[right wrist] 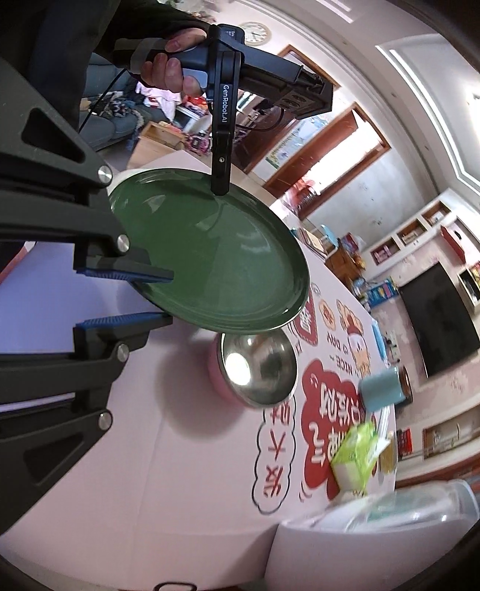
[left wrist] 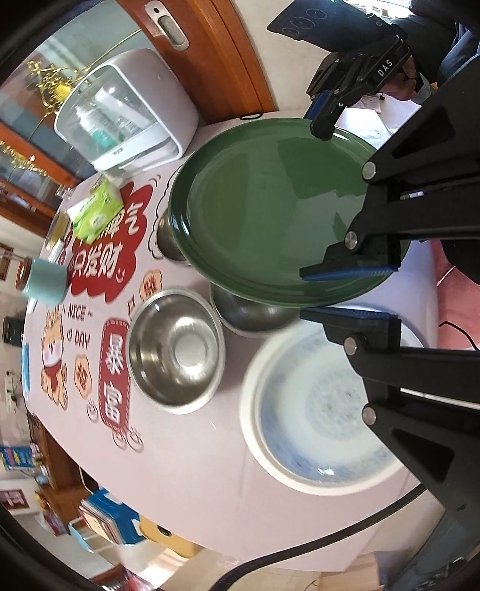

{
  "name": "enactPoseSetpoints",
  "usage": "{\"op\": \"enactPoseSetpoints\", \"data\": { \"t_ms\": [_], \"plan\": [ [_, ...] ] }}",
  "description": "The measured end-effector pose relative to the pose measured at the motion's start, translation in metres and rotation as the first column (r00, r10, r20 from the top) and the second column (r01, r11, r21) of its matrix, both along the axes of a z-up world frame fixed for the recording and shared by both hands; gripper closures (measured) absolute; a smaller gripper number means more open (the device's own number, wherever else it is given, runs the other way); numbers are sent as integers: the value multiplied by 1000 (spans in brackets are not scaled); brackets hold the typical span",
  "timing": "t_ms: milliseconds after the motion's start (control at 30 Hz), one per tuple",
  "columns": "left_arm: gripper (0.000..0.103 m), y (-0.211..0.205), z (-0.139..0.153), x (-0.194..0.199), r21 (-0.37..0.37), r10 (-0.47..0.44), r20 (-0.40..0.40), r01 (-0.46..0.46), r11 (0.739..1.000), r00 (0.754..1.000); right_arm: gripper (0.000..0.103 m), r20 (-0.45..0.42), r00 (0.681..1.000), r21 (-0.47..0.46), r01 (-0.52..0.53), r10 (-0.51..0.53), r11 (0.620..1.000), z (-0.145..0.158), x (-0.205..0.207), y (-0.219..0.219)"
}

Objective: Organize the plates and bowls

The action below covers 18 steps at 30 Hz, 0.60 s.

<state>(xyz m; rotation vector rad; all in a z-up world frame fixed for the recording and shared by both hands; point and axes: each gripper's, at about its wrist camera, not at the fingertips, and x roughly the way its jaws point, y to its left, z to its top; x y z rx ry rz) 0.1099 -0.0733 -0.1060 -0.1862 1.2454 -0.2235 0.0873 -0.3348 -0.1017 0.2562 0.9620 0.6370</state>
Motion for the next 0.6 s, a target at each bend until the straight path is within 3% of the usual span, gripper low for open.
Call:
{"op": "enactPoseSetpoints", "data": {
  "t_ms": [600],
  "plan": [
    [92,101,-35,-40,-6,25,-78,-26,1000,997,87,-43,999,-53,-6,3,999,-7,-31,104]
  ]
}}
